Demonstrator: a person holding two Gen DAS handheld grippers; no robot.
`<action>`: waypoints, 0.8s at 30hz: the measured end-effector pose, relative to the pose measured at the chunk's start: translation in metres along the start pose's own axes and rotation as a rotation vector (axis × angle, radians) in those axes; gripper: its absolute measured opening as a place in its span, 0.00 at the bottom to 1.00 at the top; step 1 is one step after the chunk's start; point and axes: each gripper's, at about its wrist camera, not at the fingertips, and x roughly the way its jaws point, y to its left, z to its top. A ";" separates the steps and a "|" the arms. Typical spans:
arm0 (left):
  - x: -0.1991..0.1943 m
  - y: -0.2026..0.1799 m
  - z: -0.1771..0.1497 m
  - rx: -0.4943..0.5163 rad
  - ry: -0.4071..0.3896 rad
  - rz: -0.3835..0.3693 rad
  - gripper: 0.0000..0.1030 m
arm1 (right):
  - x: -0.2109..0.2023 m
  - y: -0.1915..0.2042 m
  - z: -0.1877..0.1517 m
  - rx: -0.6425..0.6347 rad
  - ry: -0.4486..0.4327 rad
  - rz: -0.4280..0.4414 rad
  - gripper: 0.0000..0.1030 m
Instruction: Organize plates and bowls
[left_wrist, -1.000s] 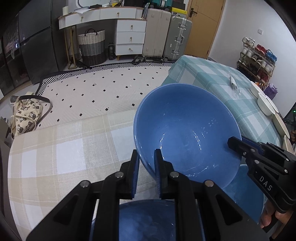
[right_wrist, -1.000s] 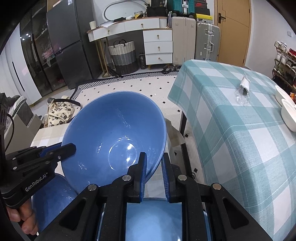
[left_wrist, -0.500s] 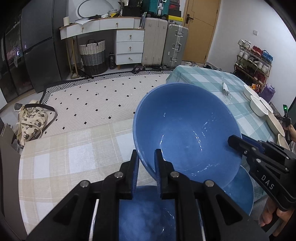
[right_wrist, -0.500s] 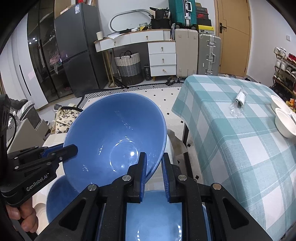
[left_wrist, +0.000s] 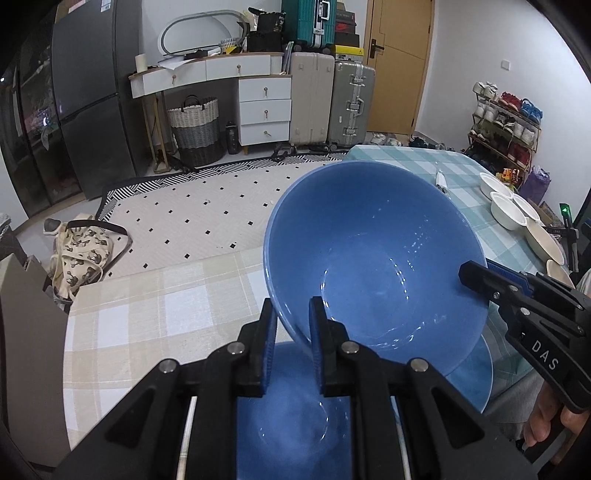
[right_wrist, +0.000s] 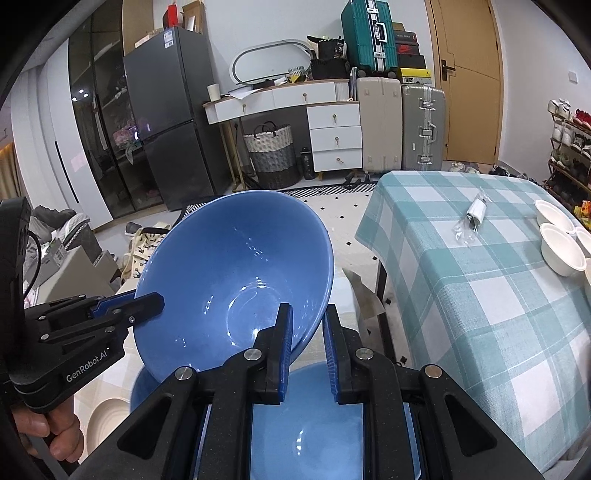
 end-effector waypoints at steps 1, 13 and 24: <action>-0.004 0.000 -0.002 0.003 -0.004 0.006 0.15 | -0.003 0.001 -0.001 -0.001 -0.002 0.006 0.16; -0.038 0.017 -0.030 -0.015 -0.028 0.044 0.16 | -0.030 0.035 -0.018 -0.072 0.003 0.055 0.16; -0.051 0.030 -0.057 -0.037 -0.032 0.074 0.16 | -0.039 0.064 -0.035 -0.135 0.018 0.085 0.17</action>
